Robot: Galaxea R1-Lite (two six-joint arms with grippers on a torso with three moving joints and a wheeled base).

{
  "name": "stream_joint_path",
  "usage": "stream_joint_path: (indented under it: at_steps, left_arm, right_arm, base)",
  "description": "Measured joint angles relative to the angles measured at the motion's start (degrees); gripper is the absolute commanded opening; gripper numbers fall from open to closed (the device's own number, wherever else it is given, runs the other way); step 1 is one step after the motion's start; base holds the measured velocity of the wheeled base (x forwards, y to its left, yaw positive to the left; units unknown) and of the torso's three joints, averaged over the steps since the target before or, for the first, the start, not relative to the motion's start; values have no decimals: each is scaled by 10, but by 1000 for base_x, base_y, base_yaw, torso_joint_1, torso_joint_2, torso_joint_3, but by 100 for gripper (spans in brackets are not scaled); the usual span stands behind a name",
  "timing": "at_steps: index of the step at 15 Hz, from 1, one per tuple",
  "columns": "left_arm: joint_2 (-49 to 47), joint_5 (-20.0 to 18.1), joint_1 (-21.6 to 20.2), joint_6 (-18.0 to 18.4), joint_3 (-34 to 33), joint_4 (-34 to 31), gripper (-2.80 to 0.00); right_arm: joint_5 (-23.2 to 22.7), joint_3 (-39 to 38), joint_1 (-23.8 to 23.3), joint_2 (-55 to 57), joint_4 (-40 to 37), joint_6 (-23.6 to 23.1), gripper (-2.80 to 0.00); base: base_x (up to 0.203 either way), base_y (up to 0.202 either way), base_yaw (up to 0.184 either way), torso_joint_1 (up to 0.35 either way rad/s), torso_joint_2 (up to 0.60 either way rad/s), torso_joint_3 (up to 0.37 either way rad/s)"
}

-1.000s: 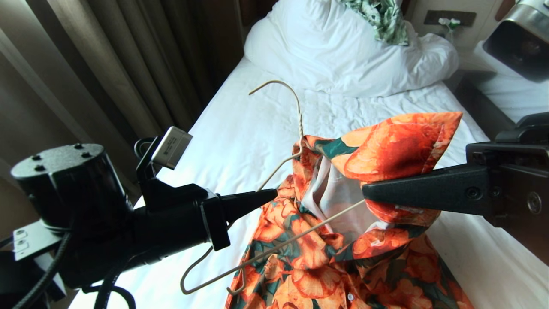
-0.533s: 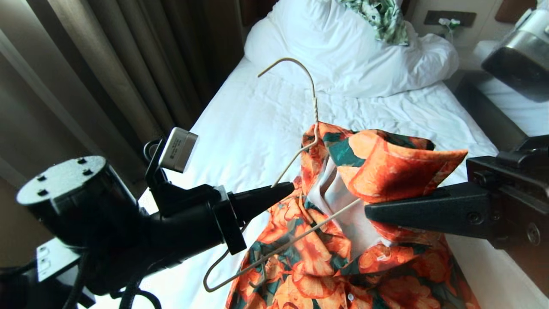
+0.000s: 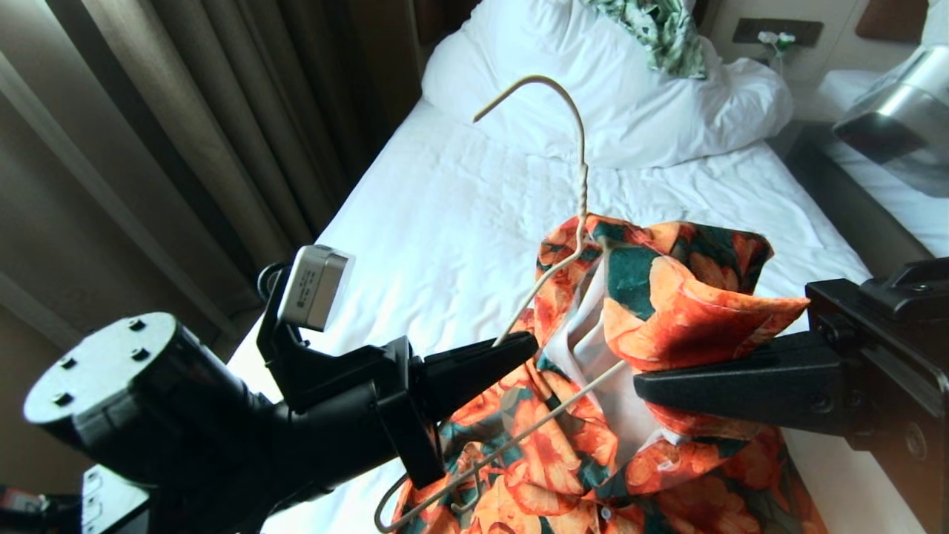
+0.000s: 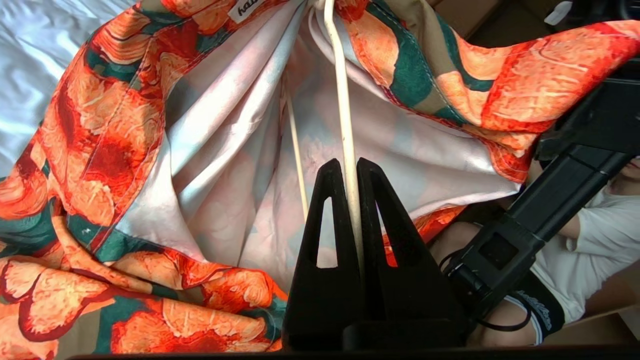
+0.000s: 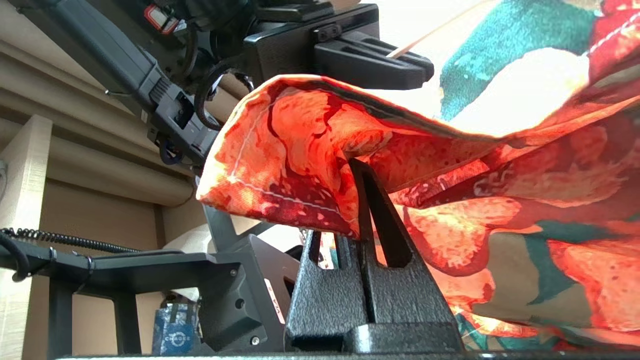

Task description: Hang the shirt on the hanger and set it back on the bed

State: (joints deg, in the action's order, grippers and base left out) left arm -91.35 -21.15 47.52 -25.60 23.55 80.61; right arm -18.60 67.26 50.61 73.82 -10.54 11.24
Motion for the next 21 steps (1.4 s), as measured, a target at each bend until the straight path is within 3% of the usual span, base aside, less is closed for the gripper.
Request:
stream_joint_path:
  at_steps: [1, 2, 5, 15, 16, 21]
  left_arm:
    - [-1, 0, 3, 0, -2, 8, -280]
    - [-1, 0, 6, 1, -3, 12, -280]
    - [-1, -1, 10, 18, -7, 31, -280]
    - [11, 0, -1, 20, -6, 55, -280]
    - [12, 0, -1, 20, -6, 55, -280]
    - [20, 1, -1, 20, -6, 54, -280]
  right_arm:
    - [0, -2, 0, -3, 0, -3, -280]
    - [0, -3, 0, -6, 0, -7, 0]
    - [0, -5, 0, -14, -4, -8, 0]
    - [0, 1, 0, -72, -35, -5, 0]
    - [5, 2, -2, -80, -39, -4, -280]
    - [21, 73, -25, -94, -100, 18, -280]
  base:
    - [0, 0, 0, 0, 0, 0]
    - [0, 0, 0, 0, 0, 0]
    - [0, 0, 0, 0, 0, 0]
    - [0, 0, 0, 0, 0, 0]
    - [0, 0, 0, 0, 0, 0]
    - [0, 0, 0, 0, 0, 0]
